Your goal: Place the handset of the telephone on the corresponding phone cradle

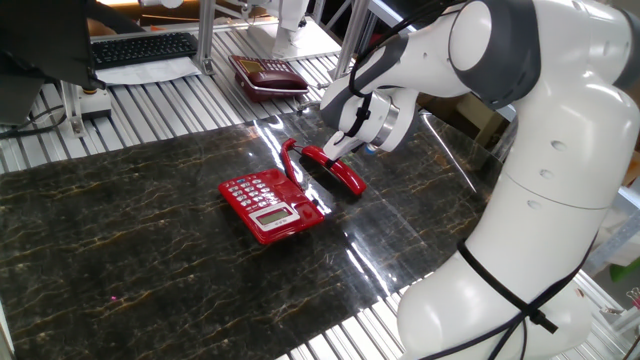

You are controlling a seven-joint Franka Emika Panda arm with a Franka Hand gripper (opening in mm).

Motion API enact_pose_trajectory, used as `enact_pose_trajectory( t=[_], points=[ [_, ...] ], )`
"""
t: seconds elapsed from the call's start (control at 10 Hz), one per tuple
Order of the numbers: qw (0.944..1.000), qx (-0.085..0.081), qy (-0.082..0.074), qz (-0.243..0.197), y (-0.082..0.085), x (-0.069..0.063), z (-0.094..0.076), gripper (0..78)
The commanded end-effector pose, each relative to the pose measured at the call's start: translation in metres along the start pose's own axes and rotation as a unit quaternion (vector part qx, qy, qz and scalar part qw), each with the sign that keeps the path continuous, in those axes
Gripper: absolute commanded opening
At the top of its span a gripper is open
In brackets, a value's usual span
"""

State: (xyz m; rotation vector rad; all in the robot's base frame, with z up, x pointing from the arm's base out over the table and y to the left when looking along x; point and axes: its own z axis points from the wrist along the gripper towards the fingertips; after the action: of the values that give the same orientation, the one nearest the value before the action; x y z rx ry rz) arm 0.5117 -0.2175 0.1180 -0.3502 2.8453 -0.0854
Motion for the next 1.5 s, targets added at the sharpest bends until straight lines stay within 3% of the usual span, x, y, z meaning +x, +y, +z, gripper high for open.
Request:
enact_pose_trajectory(
  t=[0.1, 0.6, 0.9, 1.5],
  points=[
    [0.9999, 0.007, 0.010, -0.002, 0.019, -0.033, 0.009, 77.4],
    [1.0000, 0.005, 0.003, -0.001, 0.010, -0.027, 0.016, 77.4],
    [1.0000, -0.002, 0.000, 0.001, -0.003, -0.015, 0.022, 77.4],
    [1.0000, 0.001, 0.003, 0.000, -0.011, 0.003, 0.024, 77.4]
  ],
)
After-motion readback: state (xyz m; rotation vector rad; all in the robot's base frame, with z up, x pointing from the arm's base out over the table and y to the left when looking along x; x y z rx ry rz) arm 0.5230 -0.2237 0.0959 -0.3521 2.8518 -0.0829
